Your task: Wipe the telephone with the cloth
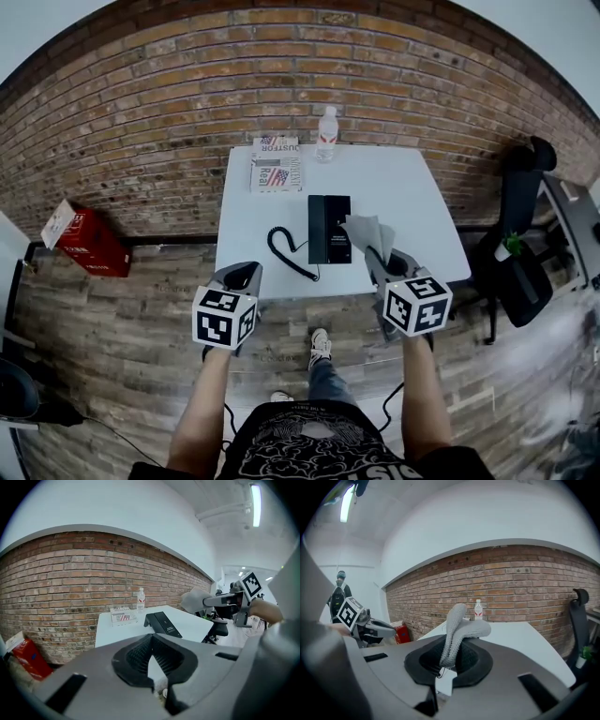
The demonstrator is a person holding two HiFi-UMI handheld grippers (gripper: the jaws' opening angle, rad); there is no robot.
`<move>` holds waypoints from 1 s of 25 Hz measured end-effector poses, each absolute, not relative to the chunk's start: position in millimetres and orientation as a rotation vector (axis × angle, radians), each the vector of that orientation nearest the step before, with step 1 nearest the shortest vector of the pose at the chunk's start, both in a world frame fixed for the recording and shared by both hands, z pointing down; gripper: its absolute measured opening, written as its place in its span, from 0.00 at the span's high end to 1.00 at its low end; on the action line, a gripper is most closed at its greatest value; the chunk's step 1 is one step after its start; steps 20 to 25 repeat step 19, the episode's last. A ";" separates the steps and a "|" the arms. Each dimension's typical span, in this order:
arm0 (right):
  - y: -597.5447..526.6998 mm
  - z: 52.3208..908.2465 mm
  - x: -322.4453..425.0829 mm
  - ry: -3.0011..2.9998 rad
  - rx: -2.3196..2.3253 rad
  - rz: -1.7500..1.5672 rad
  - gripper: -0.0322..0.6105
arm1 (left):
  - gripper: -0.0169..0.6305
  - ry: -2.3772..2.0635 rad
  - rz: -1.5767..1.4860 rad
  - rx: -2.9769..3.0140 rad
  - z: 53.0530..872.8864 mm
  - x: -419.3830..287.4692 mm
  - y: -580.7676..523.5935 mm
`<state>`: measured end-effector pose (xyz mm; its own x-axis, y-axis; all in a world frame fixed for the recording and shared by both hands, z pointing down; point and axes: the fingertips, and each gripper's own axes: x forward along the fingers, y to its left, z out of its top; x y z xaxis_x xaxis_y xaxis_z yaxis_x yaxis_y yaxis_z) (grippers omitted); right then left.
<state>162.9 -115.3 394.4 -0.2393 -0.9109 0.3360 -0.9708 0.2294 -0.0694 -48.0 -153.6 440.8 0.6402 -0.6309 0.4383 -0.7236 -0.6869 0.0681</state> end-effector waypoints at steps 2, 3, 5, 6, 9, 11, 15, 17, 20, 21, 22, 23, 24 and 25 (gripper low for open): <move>-113.0 394.6 162.0 -2.279 1.778 0.387 0.93 | 0.96 -1.103 0.567 2.624 441.1 -48.4 -151.2; -111.8 394.4 161.4 -2.279 1.777 0.386 0.93 | 0.96 -1.104 0.567 2.623 441.3 -48.7 -150.0; -109.4 393.2 160.8 -2.280 1.776 0.381 0.93 | 0.96 -1.104 0.568 2.621 441.3 -48.8 -147.8; -108.3 392.5 160.9 -2.279 1.775 0.378 0.93 | 0.96 -1.103 0.569 2.622 441.3 -48.3 -146.5; -105.1 391.9 162.0 -2.275 1.774 0.373 0.93 | 0.96 -1.097 0.566 2.623 441.2 -46.3 -143.1; -103.7 392.1 162.1 -2.274 1.773 0.370 0.93 | 0.96 -1.098 0.562 2.625 440.8 -45.7 -142.4; -101.8 394.6 163.8 -2.269 1.771 0.370 0.93 | 0.96 -1.095 0.562 2.626 442.7 -44.0 -140.7; -101.1 395.0 163.7 -2.270 1.769 0.372 0.93 | 0.96 -1.093 0.566 2.626 444.1 -43.8 -139.5; -100.6 395.0 163.0 -2.274 1.767 0.372 0.93 | 0.96 -1.091 0.570 2.625 445.3 -43.8 -138.5; -100.6 395.0 163.0 -2.274 1.767 0.372 0.93 | 0.96 -1.091 0.570 2.625 445.3 -43.8 -138.5; -100.6 395.0 163.0 -2.274 1.767 0.372 0.93 | 0.96 -1.091 0.570 2.625 445.3 -43.8 -138.5; -100.6 395.0 163.0 -2.274 1.767 0.372 0.93 | 0.96 -1.091 0.570 2.625 445.3 -43.8 -138.5; -100.6 395.0 163.0 -2.274 1.767 0.372 0.93 | 0.96 -1.091 0.570 2.625 445.3 -43.8 -138.5; -100.6 395.0 163.0 -2.274 1.767 0.372 0.93 | 0.96 -1.091 0.570 2.625 445.3 -43.8 -138.5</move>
